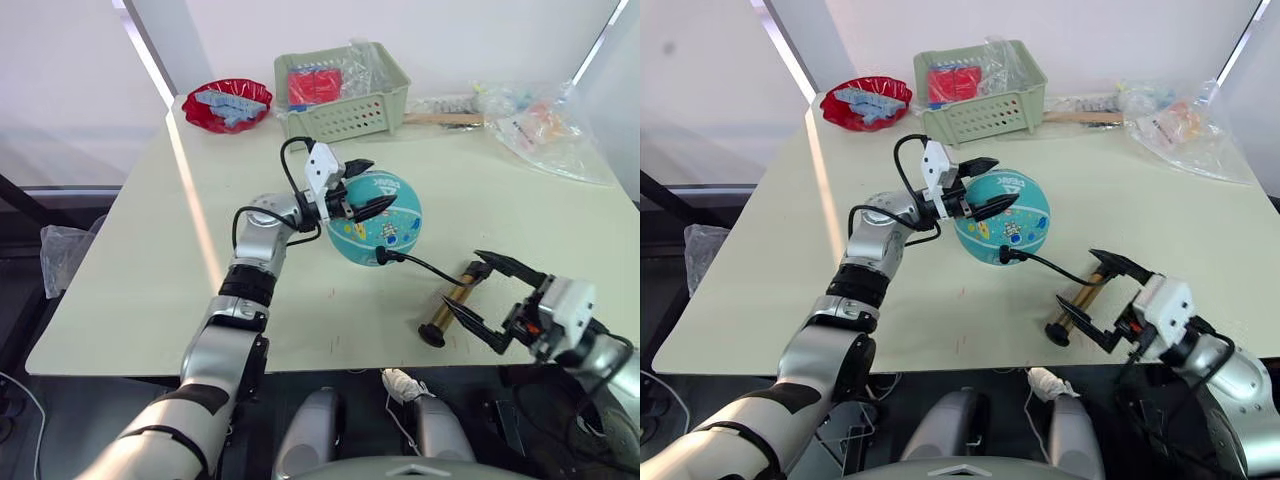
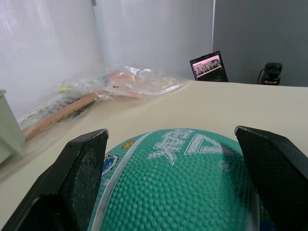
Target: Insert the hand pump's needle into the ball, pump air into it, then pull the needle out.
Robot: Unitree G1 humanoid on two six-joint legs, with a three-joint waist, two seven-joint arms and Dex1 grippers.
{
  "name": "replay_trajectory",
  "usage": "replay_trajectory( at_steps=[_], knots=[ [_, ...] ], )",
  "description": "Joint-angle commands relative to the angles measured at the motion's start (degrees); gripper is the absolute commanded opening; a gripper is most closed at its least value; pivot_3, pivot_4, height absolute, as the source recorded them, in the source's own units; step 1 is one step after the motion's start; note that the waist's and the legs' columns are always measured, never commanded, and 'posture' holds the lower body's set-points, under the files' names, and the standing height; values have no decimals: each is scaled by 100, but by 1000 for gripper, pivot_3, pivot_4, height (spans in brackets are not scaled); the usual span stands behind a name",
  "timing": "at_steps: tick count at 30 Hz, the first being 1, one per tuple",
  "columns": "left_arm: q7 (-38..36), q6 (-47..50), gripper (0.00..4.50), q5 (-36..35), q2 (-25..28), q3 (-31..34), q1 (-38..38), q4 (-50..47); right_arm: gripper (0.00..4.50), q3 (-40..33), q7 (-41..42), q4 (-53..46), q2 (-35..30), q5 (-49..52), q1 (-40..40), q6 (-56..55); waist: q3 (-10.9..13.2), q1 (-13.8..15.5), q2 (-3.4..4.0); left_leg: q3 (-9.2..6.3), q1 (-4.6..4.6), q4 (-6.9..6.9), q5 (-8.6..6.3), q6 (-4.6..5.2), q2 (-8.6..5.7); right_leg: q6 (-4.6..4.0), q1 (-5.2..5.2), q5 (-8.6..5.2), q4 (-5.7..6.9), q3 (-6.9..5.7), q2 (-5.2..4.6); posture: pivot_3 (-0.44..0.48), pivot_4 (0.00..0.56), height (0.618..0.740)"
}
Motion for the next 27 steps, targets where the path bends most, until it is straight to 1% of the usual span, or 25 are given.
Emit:
replay_trajectory(
  at_steps=[1,6,9,11,13,18,21,27],
  knots=[
    [156,364,4500,259,-92,-294,278,65,4378,322,-416,-258,-186,-668,-491,756,-7,22,-3,0,0,0,0,0,0,0,0,0,0,0,0,0,150,737],
    [415,624,4500,313,-169,-323,403,-167,4378,906,-402,-182,-246,-1215,-1332,1213,-18,27,-6,-3,-1,1,0,-1,-6,0,0,0,0,-2,0,0,150,737],
    [552,742,4500,349,-197,-335,456,-279,4378,1122,-337,-103,-264,-1461,-1616,1315,-21,36,-7,-7,-1,2,1,-1,-8,0,4,0,0,-5,-1,0,150,737],
    [732,906,4500,349,-284,-350,550,-455,4378,1535,-311,160,-298,-2021,-1992,1158,-25,13,-8,-3,2,2,0,-1,-8,1,5,0,0,-3,-1,0,150,737],
    [867,1036,4500,344,-335,-351,616,-595,4378,1781,-324,320,-304,-2397,-2203,1076,-29,23,-9,-3,7,2,1,-1,-9,1,9,0,0,-3,0,0,150,737],
    [1086,1270,4500,372,-383,-366,733,-860,4378,2112,-422,546,-204,-3102,-2544,973,-31,31,-11,-10,5,3,3,-5,-12,1,11,0,0,-9,-1,0,150,737],
    [1203,1381,4500,382,-420,-367,769,-962,4378,2307,-402,700,-253,-3537,-2662,841,-32,31,-10,-11,5,3,5,-9,-13,1,10,0,0,-9,-1,0,150,737],
    [1369,1515,4500,403,-448,-365,797,-1079,4378,2390,-407,853,-171,-3988,-2740,585,-34,32,-11,-12,6,3,17,-29,-14,1,12,0,0,-10,-1,0,150,737]
  ],
)
